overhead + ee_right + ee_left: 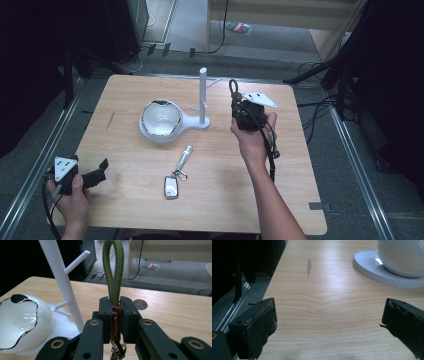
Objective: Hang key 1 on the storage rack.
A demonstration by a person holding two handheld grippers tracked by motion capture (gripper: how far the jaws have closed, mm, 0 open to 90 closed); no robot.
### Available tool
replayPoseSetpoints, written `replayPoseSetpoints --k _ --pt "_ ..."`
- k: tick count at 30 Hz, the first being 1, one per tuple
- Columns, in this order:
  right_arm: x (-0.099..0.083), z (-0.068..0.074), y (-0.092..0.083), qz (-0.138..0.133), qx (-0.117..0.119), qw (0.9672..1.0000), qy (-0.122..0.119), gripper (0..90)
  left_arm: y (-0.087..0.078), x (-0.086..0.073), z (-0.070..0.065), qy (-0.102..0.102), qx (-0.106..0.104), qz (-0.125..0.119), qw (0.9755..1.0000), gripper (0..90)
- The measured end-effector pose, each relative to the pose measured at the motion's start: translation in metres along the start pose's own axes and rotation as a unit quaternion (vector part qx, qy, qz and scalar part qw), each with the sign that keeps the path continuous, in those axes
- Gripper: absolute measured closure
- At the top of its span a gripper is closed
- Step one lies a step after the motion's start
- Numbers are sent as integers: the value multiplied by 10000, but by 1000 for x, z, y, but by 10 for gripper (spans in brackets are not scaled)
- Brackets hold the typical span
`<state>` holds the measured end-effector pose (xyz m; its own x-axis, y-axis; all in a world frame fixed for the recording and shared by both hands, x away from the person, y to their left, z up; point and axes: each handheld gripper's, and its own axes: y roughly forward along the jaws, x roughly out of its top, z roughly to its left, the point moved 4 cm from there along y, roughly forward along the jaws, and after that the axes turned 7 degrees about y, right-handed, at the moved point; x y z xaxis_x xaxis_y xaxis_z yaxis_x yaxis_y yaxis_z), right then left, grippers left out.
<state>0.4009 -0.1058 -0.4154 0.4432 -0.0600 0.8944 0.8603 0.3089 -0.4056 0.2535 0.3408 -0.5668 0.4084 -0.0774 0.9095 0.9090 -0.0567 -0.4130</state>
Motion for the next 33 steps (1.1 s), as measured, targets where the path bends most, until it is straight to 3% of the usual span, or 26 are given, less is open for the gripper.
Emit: replayPoseSetpoints --k 19,24,33 --pt "2 3 23 -195 42 9997 -166 817 1 0 1 -18 -75 19 10000 1" --pt "2 5 32 -158 -137 9994 -286 816 1 0 1 -10 -82 19 10000 1" --pt "0 11 43 -80 -193 9990 -386 816 1 0 1 -19 -66 16 10000 1"
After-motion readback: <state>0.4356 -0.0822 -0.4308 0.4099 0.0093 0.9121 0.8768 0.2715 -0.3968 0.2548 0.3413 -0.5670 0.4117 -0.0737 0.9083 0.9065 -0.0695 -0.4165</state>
